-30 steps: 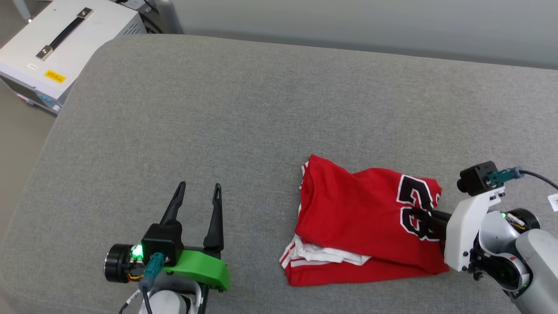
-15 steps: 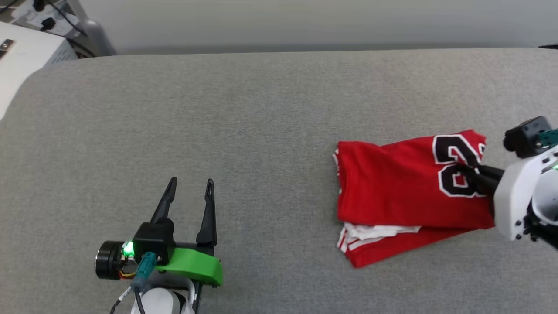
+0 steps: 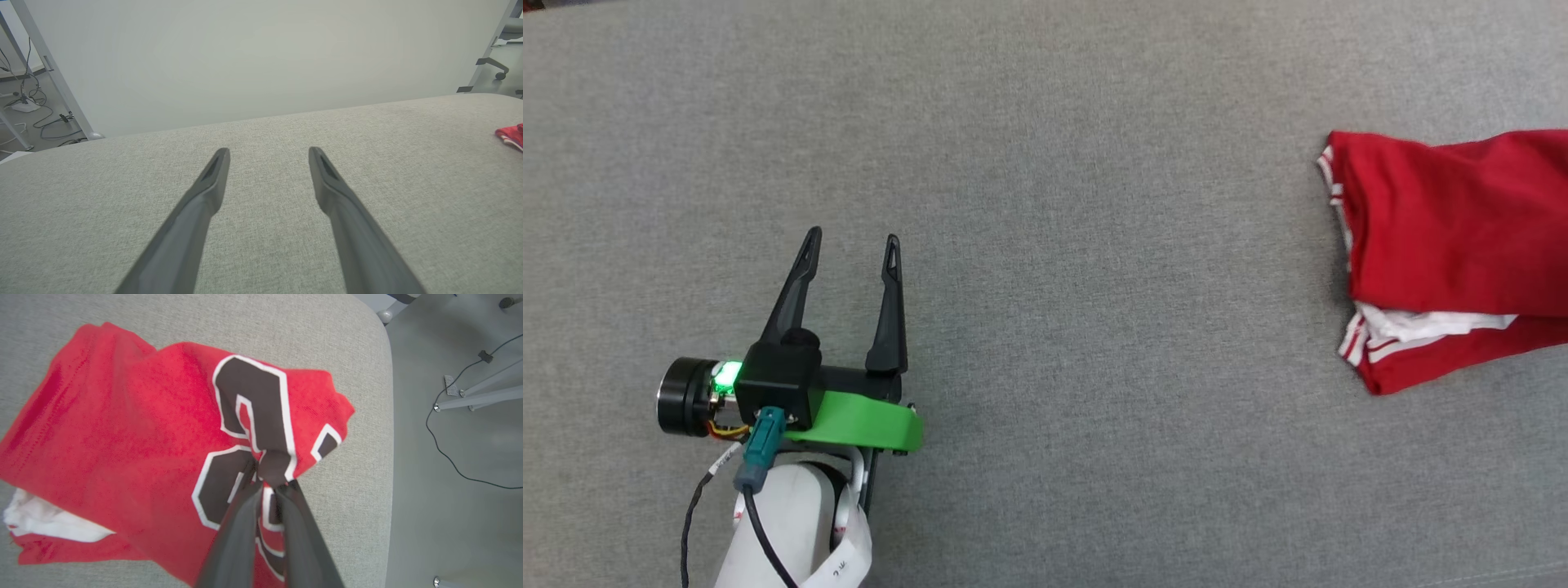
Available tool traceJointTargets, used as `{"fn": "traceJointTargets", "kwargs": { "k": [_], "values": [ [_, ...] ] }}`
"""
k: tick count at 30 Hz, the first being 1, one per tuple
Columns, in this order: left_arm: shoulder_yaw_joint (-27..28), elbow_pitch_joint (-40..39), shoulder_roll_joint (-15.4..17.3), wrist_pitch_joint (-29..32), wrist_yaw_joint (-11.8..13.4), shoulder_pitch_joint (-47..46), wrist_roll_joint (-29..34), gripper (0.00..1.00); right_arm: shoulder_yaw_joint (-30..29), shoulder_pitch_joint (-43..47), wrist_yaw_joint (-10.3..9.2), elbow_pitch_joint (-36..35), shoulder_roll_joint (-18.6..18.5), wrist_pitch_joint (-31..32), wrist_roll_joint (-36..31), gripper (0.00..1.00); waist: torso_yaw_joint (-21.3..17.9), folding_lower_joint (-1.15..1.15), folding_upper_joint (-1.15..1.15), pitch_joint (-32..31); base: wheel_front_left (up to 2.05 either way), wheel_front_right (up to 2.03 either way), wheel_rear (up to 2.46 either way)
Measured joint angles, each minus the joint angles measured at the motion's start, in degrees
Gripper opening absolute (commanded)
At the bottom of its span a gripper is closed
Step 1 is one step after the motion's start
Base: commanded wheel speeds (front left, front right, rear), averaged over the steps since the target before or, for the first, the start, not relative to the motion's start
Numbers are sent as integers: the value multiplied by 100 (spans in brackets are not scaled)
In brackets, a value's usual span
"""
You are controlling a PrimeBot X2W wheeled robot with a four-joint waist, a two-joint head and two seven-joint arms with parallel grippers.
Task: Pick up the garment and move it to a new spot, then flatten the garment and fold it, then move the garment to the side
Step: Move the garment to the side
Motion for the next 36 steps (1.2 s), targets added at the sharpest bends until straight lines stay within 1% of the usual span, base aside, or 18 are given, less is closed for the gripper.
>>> {"fn": "traceJointTargets", "kwargs": {
  "k": [5,10,13,16,20,21,23,28,30,32,34,36],
  "values": [
    [-3,-185,59,1,1,-110,54,100,-326,-292,1,689,-146,38,-268,0,-62,0,0,447,0,0,0],
    [0,-345,140,0,2,-219,83,100,-654,-662,1,1366,-252,-112,-632,0,-67,1,0,817,0,0,0],
    [-15,-422,141,0,15,-225,105,100,-933,-877,0,1775,-131,-266,-770,0,-52,0,0,1008,0,0,0],
    [-26,-431,151,0,18,-229,115,100,-1044,-1036,1,2075,-12,-372,-1009,0,-27,1,0,1134,0,0,0],
    [-57,-428,151,0,45,-235,118,100,-1260,-1175,1,2496,200,-499,-1198,0,27,1,0,1167,0,0,0],
    [-58,-424,151,0,67,-235,118,100,-1348,-1215,1,2605,302,-567,-1201,100,35,1,0,1149,0,0,0],
    [-68,-408,148,0,79,-236,116,100,-1438,-1252,1,2728,423,-782,-1311,100,45,0,0,1082,0,0,0],
    [-96,-324,121,0,112,-207,71,100,-1543,-1242,1,2875,470,-1185,-1572,100,74,0,0,795,0,0,0],
    [-93,-282,104,0,118,-155,40,100,-1513,-1216,0,2751,472,-1482,-1727,100,93,0,0,633,0,0,0],
    [-76,-244,100,1,126,-59,20,100,-1533,-1210,0,2547,550,-1866,-1762,100,110,0,0,477,0,0,0],
    [-54,-213,88,0,155,59,-23,100,-1550,-1190,0,2307,681,-2250,-1827,100,127,0,0,313,0,0,0],
    [-4,-187,71,0,179,205,-73,100,-1613,-1148,0,2003,937,-2670,-1893,100,147,0,0,110,0,0,0]
  ]
}}
